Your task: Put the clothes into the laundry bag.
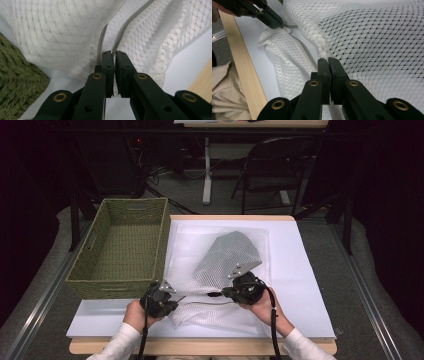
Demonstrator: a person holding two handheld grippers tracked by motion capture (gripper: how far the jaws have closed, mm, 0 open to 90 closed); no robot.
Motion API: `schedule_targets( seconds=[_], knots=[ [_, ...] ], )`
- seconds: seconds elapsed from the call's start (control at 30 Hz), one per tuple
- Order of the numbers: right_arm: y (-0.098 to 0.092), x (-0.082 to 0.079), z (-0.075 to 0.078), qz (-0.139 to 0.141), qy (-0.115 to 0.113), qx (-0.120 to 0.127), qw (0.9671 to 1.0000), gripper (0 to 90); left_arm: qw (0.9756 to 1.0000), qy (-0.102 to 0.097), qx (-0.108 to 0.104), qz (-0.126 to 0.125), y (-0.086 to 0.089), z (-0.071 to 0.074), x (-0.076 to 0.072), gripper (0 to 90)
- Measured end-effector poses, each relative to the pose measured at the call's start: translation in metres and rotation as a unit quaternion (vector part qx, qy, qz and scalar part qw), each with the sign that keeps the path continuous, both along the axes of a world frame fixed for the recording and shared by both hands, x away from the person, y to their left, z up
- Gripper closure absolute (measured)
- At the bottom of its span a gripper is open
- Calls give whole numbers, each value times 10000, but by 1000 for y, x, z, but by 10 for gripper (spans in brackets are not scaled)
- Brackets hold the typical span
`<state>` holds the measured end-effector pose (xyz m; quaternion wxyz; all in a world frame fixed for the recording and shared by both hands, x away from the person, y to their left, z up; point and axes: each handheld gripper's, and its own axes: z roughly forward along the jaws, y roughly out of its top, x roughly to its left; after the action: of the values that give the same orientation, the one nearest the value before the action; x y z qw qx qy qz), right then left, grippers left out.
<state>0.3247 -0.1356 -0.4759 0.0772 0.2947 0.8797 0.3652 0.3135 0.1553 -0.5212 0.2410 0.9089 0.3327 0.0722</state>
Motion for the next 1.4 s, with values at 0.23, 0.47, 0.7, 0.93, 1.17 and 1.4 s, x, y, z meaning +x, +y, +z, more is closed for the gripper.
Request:
schedule_targets(
  seconds=[0.23, 0.47, 0.7, 0.93, 1.17, 1.4],
  knots=[
    [1, 1, -3, 31, 70, -88, 9999, 887, 9999, 97, 61, 25, 8, -2, -8, 860],
    [1, 2, -5, 5, 106, -109, 9999, 886, 9993, 370, -13, 72, 3, -7, -11, 647],
    [0, 4, -10, 12, 166, -198, 9997, 881, 9988, 256, 373, -183, -1, -13, -14, 895],
    [-2, 4, -12, -3, 204, -266, 9994, 881, 9982, 163, 489, -313, -2, -11, -18, 900],
    [-2, 6, -15, 74, 282, -374, 9989, 881, 9983, 197, 502, -229, 12, -9, -18, 900],
    [2, 9, -29, 181, 467, -664, 9965, 880, 9985, 153, 490, -187, 19, -6, -23, 900]
  ],
)
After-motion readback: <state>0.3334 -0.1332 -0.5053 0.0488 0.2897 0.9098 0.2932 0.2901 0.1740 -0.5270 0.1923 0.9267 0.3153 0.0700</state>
